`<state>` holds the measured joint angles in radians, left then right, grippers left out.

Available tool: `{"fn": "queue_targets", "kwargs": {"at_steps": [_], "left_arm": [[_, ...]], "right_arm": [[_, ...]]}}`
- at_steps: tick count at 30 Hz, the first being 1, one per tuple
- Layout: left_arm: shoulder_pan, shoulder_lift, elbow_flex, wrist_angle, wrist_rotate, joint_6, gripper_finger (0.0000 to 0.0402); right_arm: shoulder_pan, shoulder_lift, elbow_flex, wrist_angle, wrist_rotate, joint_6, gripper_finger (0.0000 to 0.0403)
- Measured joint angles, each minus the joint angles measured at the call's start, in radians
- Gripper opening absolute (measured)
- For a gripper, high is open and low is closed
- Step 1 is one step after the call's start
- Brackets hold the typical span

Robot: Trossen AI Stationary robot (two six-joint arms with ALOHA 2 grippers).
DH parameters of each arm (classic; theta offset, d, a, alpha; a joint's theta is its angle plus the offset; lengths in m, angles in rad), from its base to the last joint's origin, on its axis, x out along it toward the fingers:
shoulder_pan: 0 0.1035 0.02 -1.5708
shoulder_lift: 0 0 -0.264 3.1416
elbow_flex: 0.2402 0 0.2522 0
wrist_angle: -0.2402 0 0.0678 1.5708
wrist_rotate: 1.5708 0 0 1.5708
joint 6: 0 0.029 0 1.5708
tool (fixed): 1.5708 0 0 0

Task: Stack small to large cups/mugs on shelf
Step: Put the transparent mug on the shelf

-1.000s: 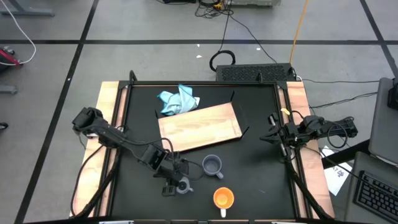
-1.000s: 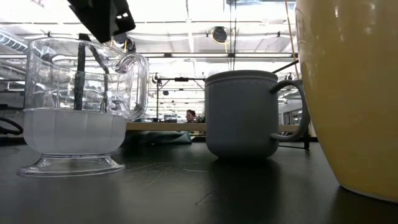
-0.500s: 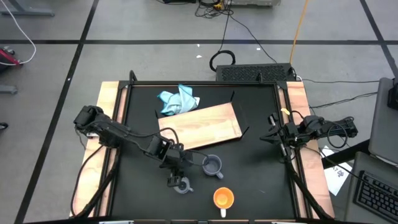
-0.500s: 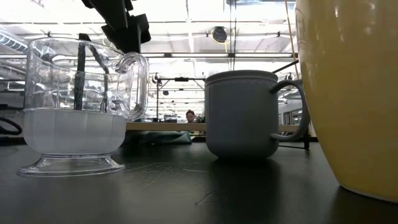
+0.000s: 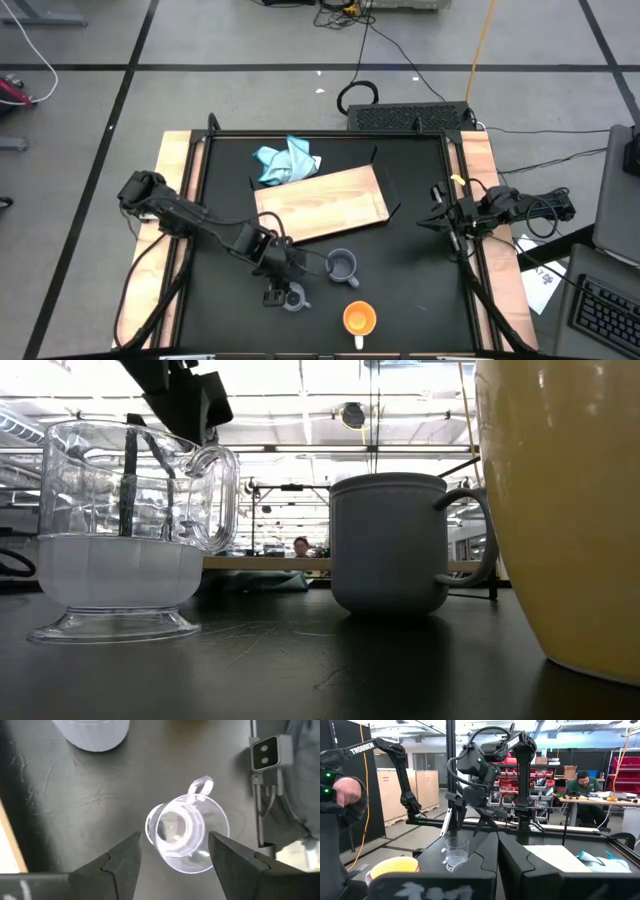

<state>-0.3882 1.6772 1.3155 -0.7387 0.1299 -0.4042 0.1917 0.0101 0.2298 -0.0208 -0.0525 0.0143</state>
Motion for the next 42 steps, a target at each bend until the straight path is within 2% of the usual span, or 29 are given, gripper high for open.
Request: {"fn": "queue_targets", "kwargs": {"at_steps": [9,17,30,33,42], "left_arm": [[-0.019,0.045,-0.001,-0.014,-0.052,-0.009,0.0230],[-0.023,0.092,0.000,0.004,-0.048,-0.015,0.0230],[-0.027,0.101,-0.001,0.007,-0.052,0.013,0.0228],[-0.027,0.101,-0.001,0.007,-0.051,0.038,0.0208],[-0.022,0.101,-0.001,0.006,-0.052,0.067,0.0092]], "right_arm": [[0.000,0.000,0.000,0.000,0.000,0.000,0.0000],[0.000,0.005,-0.001,-0.003,0.000,0.000,0.0000],[0.000,0.014,-0.001,-0.006,0.000,0.000,0.0000],[0.000,0.014,-0.001,-0.006,0.000,0.000,0.0000],[0.000,0.014,-0.001,-0.006,0.000,0.000,0.0000]]}}
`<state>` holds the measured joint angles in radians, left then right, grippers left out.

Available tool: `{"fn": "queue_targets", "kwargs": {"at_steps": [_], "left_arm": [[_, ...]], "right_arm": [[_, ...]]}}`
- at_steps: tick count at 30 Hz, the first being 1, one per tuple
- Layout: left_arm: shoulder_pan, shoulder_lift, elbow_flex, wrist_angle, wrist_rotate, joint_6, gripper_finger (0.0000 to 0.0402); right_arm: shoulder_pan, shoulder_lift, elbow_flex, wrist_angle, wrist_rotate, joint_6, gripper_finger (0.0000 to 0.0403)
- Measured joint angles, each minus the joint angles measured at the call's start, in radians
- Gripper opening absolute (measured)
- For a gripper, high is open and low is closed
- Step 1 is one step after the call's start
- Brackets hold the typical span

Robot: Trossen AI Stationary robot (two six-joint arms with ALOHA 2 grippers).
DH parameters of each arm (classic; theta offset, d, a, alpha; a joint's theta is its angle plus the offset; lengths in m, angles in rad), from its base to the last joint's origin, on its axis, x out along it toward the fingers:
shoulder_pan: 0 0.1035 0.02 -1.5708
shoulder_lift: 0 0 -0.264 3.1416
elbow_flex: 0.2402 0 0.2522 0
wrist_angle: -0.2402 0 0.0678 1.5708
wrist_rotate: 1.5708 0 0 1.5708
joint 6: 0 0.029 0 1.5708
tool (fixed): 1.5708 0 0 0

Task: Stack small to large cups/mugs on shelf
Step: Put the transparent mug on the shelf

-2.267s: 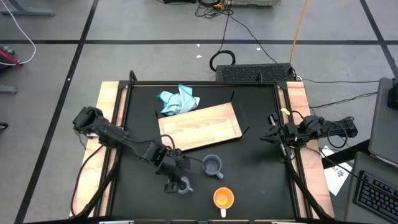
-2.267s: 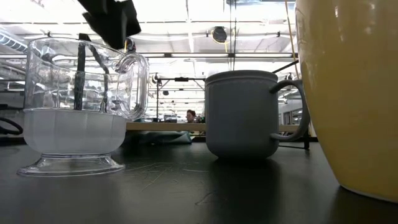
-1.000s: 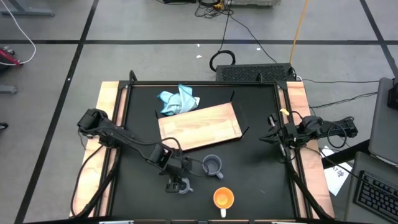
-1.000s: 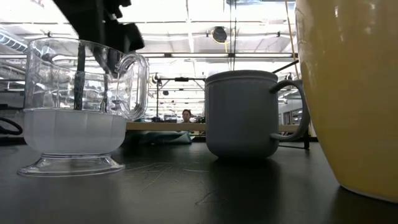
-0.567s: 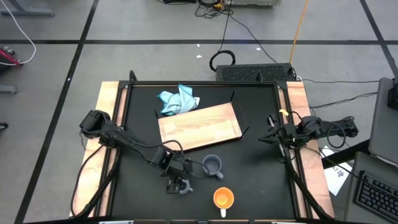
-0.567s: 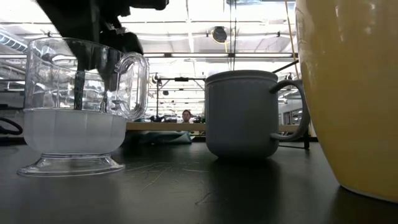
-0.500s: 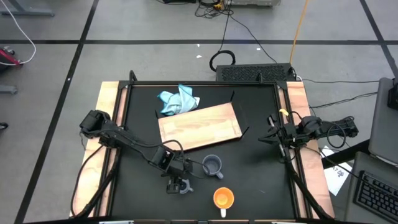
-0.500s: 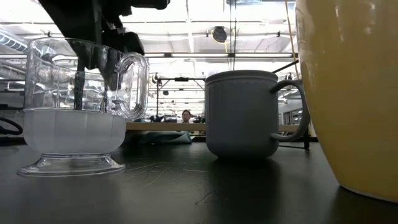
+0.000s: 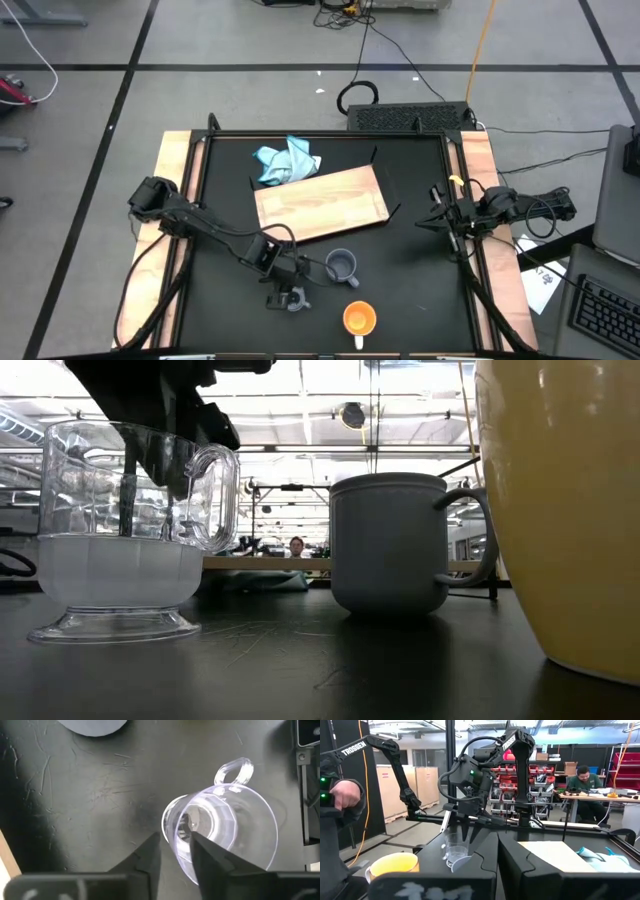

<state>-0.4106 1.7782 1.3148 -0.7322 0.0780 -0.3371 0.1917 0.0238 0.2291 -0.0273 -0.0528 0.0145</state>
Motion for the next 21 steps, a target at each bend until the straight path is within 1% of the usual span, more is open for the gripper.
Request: {"fn": "queue_targets", "kwargs": {"at_steps": [8,16,21], "left_arm": [[0.000,0.000,0.000,-0.002,0.008,0.030,0.0008],[0.000,-0.001,0.000,-0.004,0.023,0.179,0.0004],[0.004,-0.006,0.014,-0.019,0.066,0.288,0.0002]], "right_arm": [[0.000,0.000,0.000,0.000,0.000,0.000,0.0000],[0.000,0.000,0.000,0.000,0.000,0.000,0.0000],[0.000,0.000,0.000,0.000,0.000,0.000,0.0000]]}}
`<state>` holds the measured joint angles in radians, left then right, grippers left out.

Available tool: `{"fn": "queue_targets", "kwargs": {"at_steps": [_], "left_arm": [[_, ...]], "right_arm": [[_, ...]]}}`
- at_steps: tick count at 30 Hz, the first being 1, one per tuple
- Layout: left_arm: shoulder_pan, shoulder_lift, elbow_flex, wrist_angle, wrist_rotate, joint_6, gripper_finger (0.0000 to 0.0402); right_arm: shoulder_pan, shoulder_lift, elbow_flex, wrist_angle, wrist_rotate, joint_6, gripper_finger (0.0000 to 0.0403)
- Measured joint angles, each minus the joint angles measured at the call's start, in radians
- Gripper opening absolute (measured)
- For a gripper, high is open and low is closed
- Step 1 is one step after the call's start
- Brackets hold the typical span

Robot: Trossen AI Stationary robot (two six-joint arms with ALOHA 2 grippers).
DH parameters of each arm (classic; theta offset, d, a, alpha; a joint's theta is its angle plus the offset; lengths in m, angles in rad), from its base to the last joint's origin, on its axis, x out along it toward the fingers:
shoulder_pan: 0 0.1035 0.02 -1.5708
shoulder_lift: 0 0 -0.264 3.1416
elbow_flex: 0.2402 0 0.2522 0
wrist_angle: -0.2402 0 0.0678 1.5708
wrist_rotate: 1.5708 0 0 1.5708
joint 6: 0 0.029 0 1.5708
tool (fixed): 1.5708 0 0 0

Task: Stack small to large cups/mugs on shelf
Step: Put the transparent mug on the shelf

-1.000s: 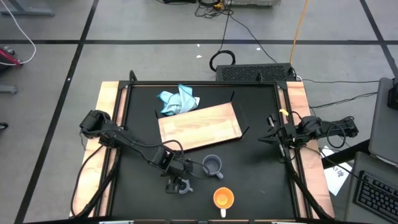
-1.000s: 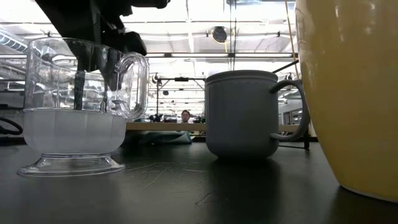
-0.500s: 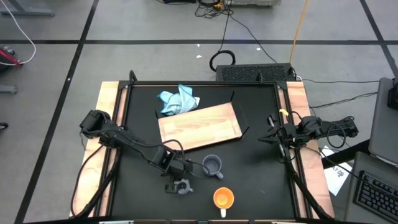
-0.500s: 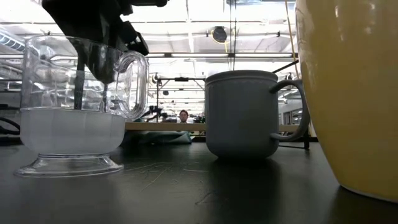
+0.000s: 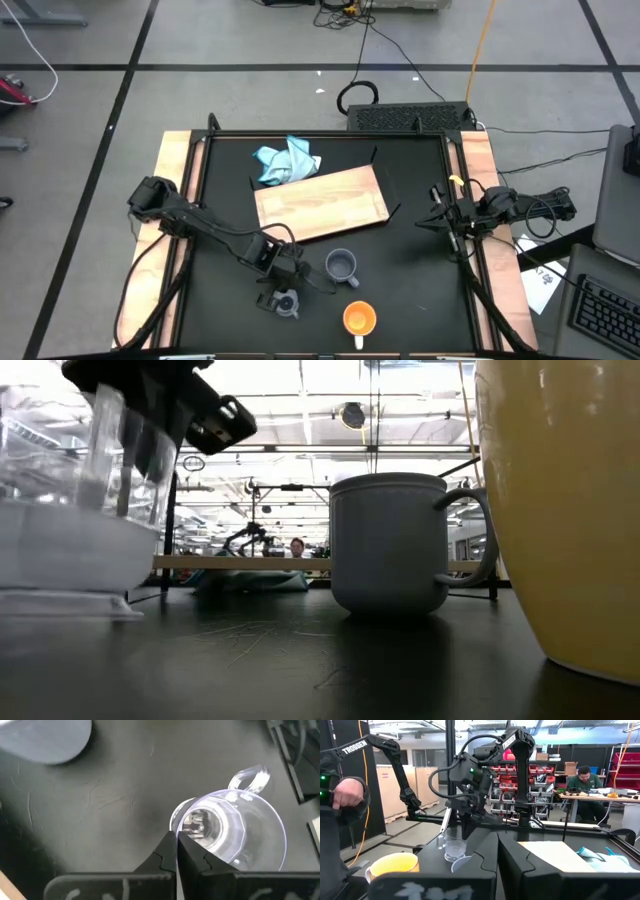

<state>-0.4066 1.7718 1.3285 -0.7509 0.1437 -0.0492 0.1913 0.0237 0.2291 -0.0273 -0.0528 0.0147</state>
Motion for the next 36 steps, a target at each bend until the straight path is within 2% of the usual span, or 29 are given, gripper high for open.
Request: {"fn": "queue_targets", "kwargs": {"at_steps": [16,32,36], "left_arm": [[0.036,0.000,0.266,-0.270,0.003,0.387,0.0001],[0.184,0.000,0.296,-0.315,0.014,0.533,0.0000],[0.203,0.000,0.324,-0.360,0.014,0.628,0.0000]], "right_arm": [[0.000,0.000,0.000,0.001,0.000,0.000,0.0000],[0.000,0.000,0.000,0.001,0.000,0.000,0.0000],[0.000,0.000,0.000,0.001,0.000,0.000,0.0000]]}}
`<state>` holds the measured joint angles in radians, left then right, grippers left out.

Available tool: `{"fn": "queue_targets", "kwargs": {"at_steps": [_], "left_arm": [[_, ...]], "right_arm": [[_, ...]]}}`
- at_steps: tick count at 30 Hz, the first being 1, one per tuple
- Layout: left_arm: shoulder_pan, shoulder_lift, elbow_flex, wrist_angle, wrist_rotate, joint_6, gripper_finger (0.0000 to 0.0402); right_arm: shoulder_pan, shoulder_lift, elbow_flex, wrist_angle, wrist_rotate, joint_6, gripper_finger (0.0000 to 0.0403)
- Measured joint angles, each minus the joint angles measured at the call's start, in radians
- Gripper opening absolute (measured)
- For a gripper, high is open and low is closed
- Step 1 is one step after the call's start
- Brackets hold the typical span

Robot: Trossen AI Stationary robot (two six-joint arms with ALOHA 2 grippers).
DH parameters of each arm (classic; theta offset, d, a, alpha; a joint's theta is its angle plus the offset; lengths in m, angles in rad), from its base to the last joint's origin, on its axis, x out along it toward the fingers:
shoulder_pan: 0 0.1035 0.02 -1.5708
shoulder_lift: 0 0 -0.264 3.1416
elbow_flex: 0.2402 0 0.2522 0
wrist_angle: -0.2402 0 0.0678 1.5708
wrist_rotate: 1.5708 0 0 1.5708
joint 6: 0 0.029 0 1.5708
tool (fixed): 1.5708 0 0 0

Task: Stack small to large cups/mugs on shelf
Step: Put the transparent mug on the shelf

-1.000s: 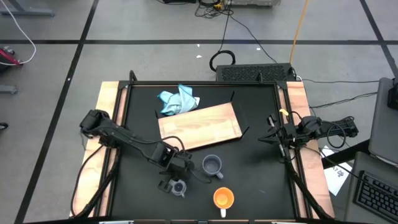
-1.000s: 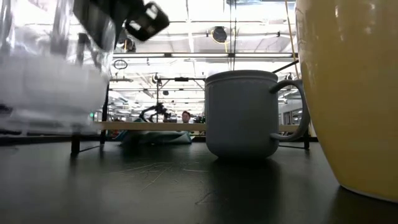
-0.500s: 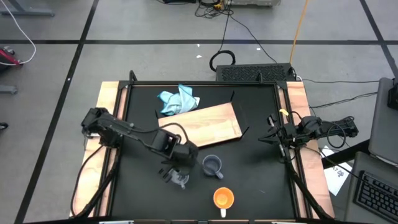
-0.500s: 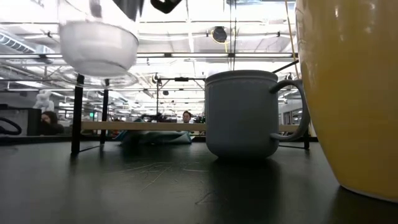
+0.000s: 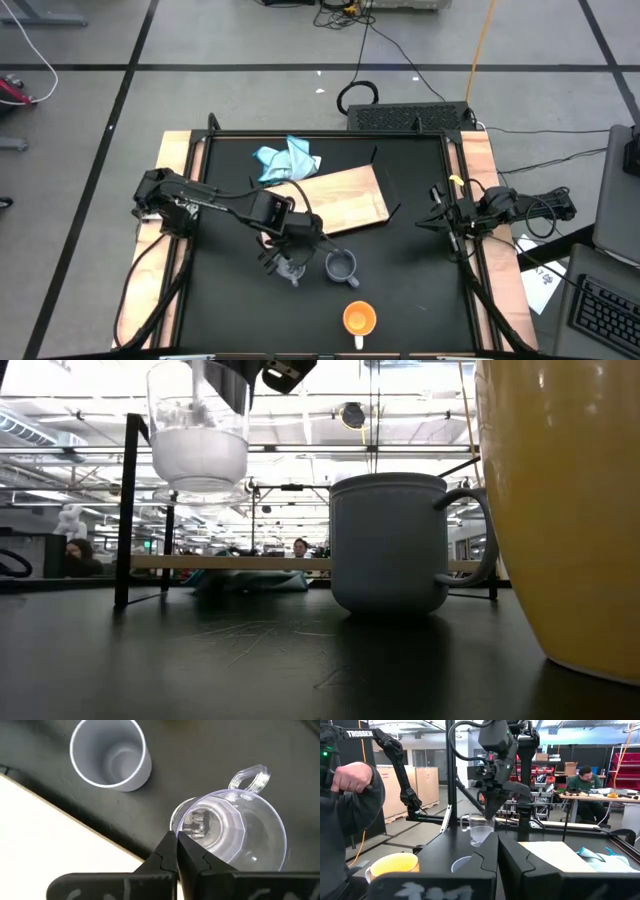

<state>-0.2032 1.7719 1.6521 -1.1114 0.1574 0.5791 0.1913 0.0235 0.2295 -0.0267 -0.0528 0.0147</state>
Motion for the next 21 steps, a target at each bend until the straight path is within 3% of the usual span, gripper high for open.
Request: {"fn": "queue_targets", "kwargs": {"at_steps": [10,21], "left_arm": [[0.075,0.000,0.126,-0.116,0.082,0.166,0.0000],[0.176,0.000,0.166,-0.152,0.109,0.208,0.0000]], "right_arm": [[0.000,0.000,0.000,0.000,0.000,0.000,0.0000],[0.000,0.000,0.000,0.000,0.000,0.000,0.0000]]}}
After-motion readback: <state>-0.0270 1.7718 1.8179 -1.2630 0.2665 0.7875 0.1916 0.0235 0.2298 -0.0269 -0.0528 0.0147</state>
